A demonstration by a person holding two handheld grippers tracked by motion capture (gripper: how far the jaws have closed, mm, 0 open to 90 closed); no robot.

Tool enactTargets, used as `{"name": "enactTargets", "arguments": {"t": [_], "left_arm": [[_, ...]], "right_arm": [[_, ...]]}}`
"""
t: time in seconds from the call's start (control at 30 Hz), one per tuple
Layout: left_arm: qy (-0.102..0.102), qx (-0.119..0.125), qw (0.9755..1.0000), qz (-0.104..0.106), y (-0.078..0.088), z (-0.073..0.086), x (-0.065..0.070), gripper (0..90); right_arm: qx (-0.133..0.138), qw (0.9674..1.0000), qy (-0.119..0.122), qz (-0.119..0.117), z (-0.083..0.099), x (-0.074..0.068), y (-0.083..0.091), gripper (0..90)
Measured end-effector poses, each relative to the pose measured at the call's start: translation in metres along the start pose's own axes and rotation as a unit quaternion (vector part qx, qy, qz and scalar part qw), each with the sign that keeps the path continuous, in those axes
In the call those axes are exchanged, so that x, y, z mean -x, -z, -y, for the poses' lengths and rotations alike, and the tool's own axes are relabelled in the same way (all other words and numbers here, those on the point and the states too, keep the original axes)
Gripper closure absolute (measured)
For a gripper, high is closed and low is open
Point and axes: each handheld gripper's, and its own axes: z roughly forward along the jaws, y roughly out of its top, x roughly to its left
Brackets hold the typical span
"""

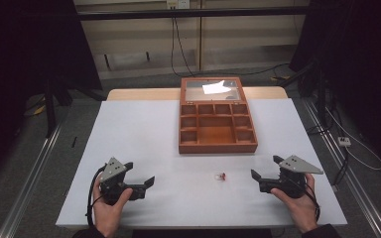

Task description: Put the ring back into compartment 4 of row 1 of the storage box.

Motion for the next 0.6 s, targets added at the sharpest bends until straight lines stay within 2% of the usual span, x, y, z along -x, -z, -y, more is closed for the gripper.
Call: {"name": "enactTargets", "arguments": {"t": [0.37,0.6], "left_arm": [[0.005,0.0,1.0,-0.008,0.0021,0.0018,-0.0002,5.7],[0.009,0.001,0.9999,-0.009,0.0042,0.0027,-0.0023,5.7]], "right_arm": [[-0.017,0.9993,-0.013,-0.031,-0.0008,0.0013,-0.0065,5.3],[-0.023,0.9988,-0.006,-0.042,-0.0016,-0.0011,-0.0079,5.4]]}}
